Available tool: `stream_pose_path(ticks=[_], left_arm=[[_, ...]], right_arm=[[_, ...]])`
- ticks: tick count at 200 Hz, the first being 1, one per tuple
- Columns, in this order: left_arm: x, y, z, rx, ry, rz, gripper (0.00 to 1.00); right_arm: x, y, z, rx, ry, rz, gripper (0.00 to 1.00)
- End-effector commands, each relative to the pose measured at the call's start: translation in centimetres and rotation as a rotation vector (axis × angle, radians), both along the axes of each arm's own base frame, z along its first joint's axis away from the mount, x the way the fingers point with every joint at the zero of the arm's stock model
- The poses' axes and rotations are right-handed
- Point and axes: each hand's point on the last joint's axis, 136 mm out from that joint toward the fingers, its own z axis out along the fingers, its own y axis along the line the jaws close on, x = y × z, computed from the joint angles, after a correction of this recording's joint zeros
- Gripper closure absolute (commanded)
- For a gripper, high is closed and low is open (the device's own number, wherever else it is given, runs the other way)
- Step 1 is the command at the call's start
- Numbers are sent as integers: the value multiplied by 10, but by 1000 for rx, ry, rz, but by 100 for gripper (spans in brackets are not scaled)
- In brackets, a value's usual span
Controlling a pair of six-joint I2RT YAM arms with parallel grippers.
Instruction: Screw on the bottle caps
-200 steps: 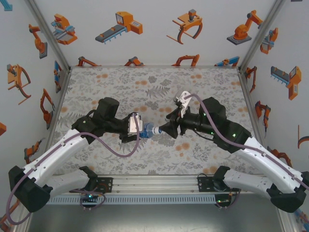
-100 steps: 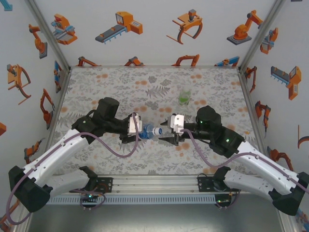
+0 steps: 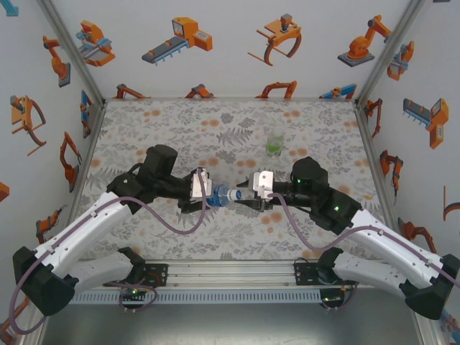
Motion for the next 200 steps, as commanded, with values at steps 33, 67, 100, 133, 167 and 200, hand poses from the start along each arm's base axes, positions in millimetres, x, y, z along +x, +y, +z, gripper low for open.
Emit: stream_pose_path(ticks=[33,67,100,133,167,200], left_arm=[[-6,-3,10,-31,-10,-40,100],[-3,-3,9,-23,-16,-26,100],[2,-2,7,-13,-28,0,100],[4,-3,8,-21,-32,10,100],[4,-3,10,-27,-32,10,100],[4,-3,10,-27,-32,10,100]], right_arm=[[0,3,3,32,18,5,74],[27,-1,-1,86,297,-207,87],[53,-5,-8,239,766,-432,100],[79,-23,-41,415,1313,-750,100],[78,-21,-77,527,1754,-874,100],[79,-11,-71,500,1775,-848,100]])
